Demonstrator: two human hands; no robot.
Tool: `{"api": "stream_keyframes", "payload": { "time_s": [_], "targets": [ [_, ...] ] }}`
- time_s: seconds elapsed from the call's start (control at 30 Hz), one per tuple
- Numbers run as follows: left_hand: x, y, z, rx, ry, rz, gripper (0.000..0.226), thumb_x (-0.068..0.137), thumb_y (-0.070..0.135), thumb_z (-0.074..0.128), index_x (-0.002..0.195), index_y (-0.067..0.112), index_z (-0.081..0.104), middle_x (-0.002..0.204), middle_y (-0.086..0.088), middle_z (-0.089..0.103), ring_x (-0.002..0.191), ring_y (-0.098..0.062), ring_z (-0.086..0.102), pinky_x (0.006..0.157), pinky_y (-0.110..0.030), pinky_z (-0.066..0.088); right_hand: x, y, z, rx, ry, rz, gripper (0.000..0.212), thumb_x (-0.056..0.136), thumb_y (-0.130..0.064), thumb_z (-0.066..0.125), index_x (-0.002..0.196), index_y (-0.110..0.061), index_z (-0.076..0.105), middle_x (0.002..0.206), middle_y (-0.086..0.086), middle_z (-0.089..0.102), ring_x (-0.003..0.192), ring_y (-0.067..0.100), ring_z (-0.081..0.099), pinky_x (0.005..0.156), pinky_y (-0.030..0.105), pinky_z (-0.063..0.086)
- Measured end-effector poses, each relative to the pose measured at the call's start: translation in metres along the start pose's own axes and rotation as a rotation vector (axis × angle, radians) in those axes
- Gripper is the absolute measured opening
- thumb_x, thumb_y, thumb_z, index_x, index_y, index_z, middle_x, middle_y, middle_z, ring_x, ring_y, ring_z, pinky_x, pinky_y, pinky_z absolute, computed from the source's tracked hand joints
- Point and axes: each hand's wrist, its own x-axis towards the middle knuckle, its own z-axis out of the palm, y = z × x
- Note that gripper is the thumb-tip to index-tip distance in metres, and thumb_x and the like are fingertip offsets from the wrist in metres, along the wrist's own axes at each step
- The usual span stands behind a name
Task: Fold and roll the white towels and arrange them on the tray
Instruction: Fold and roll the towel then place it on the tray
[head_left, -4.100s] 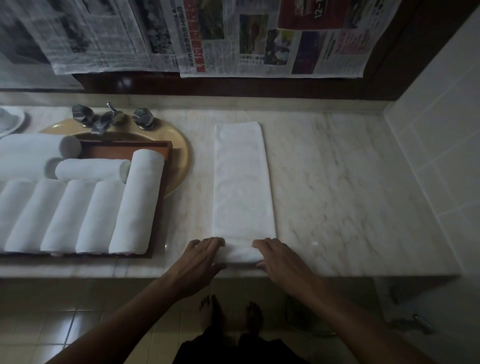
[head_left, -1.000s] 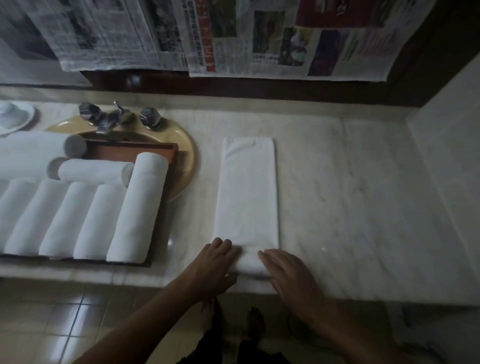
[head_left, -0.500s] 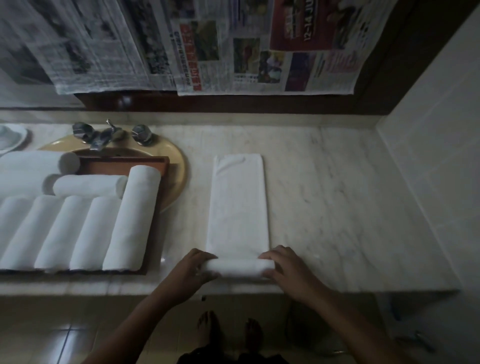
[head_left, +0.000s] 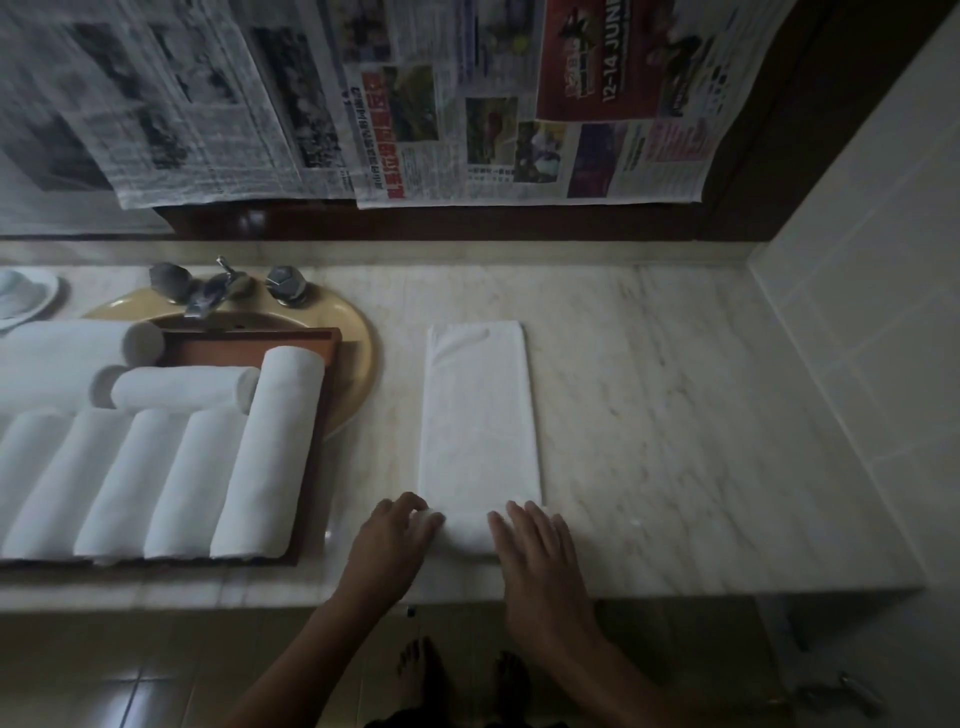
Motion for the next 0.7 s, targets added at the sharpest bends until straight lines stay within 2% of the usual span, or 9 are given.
{"api": "stream_keyframes", "payload": {
  "time_s": [0.07, 0.13, 0.2, 0.27, 0.33, 0.4, 0.47, 0.57, 0.7],
  "targets": [
    [-0.011, 0.005, 0.014, 0.216, 0.084, 0.135, 0.039, 0.1, 0.047, 0.058, 0.131, 0.024, 0.062, 0.131, -0.003, 0.061, 0.116, -0.025, 0.06, 0.092, -0.038, 0.051, 0.002, 0.003, 0.003, -0.021, -0.04, -0.009, 0.072, 0.09, -0.008, 0.042, 0.161, -0.015, 0.03, 0.166, 0.014, 0.029, 0.154, 0.039, 0.023, 0.119, 0.056, 0.016],
    [-0.022, 0.006, 0.031, 0.365, 0.061, 0.27, 0.059, 0.097, 0.05, 0.05, 0.15, 0.022, 0.047, 0.152, -0.005, 0.05, 0.138, -0.028, 0.049, 0.108, -0.05, 0.045, 0.008, 0.006, 0.006, -0.02, -0.045, -0.049, 0.069, 0.093, -0.015, 0.034, 0.161, -0.012, 0.029, 0.167, 0.016, 0.026, 0.155, 0.04, 0.021, 0.118, 0.057, 0.017],
    [-0.023, -0.003, 0.049, 0.52, -0.03, 0.422, 0.079, 0.089, 0.044, 0.061, 0.158, 0.017, 0.034, 0.164, -0.011, 0.034, 0.15, -0.034, 0.036, 0.116, -0.056, 0.037, 0.017, 0.01, 0.007, -0.036, -0.063, -0.072, 0.067, 0.097, -0.026, 0.041, 0.161, -0.012, 0.029, 0.167, 0.016, 0.027, 0.154, 0.039, 0.023, 0.119, 0.057, 0.019],
    [-0.009, -0.009, 0.051, 0.6, -0.105, 0.463, 0.097, 0.085, 0.033, 0.07, 0.163, 0.017, 0.017, 0.17, -0.011, 0.014, 0.156, -0.034, 0.016, 0.121, -0.058, 0.023, 0.027, 0.014, 0.007, -0.048, -0.091, -0.077, 0.072, 0.096, -0.032, 0.045, 0.162, -0.013, 0.026, 0.167, 0.015, 0.027, 0.155, 0.037, 0.023, 0.123, 0.056, 0.02],
    [0.01, -0.011, 0.043, 0.608, -0.171, 0.451, 0.098, 0.091, 0.029, 0.065, 0.164, 0.021, 0.001, 0.172, -0.008, 0.0, 0.158, -0.033, 0.002, 0.125, -0.057, 0.016, 0.039, 0.019, 0.002, -0.047, -0.153, -0.073, 0.086, 0.09, -0.022, 0.055, 0.164, -0.015, 0.013, 0.169, 0.012, 0.021, 0.156, 0.035, 0.018, 0.126, 0.054, 0.016],
    [0.025, -0.009, 0.034, 0.597, -0.225, 0.447, 0.093, 0.095, 0.03, 0.061, 0.164, 0.022, 0.0, 0.172, -0.009, 0.007, 0.158, -0.033, 0.011, 0.124, -0.054, 0.023, 0.051, 0.024, -0.006, -0.051, -0.19, -0.086, 0.097, 0.084, -0.013, 0.063, 0.164, -0.016, 0.009, 0.166, 0.009, 0.027, 0.153, 0.032, 0.025, 0.127, 0.05, 0.016],
    [0.033, -0.008, 0.026, 0.569, -0.256, 0.469, 0.088, 0.093, 0.029, 0.062, 0.163, 0.021, 0.01, 0.166, -0.008, 0.026, 0.151, -0.03, 0.03, 0.118, -0.05, 0.036, 0.058, 0.029, -0.012, -0.06, -0.2, -0.103, 0.096, 0.08, -0.01, 0.067, 0.163, -0.015, 0.018, 0.156, 0.007, 0.04, 0.142, 0.028, 0.039, 0.125, 0.046, 0.023],
    [0.036, -0.016, 0.016, 0.543, -0.241, 0.513, 0.081, 0.089, 0.031, 0.064, 0.16, 0.017, 0.027, 0.156, -0.005, 0.043, 0.139, -0.025, 0.047, 0.109, -0.045, 0.044, 0.056, 0.035, -0.018, -0.017, -0.229, -0.115, 0.087, 0.082, -0.008, 0.068, 0.159, -0.015, 0.029, 0.15, 0.007, 0.046, 0.136, 0.028, 0.045, 0.123, 0.041, 0.025],
    [0.023, -0.032, 0.008, 0.435, -0.257, 0.528, 0.068, 0.091, 0.045, 0.061, 0.15, 0.019, 0.037, 0.15, 0.0, 0.051, 0.134, -0.019, 0.052, 0.107, -0.039, 0.043, 0.046, 0.04, -0.03, 0.089, -0.284, -0.085, 0.067, 0.087, -0.016, 0.069, 0.148, -0.017, 0.043, 0.142, 0.006, 0.055, 0.129, 0.028, 0.051, 0.12, 0.042, 0.031]
  ]
}}
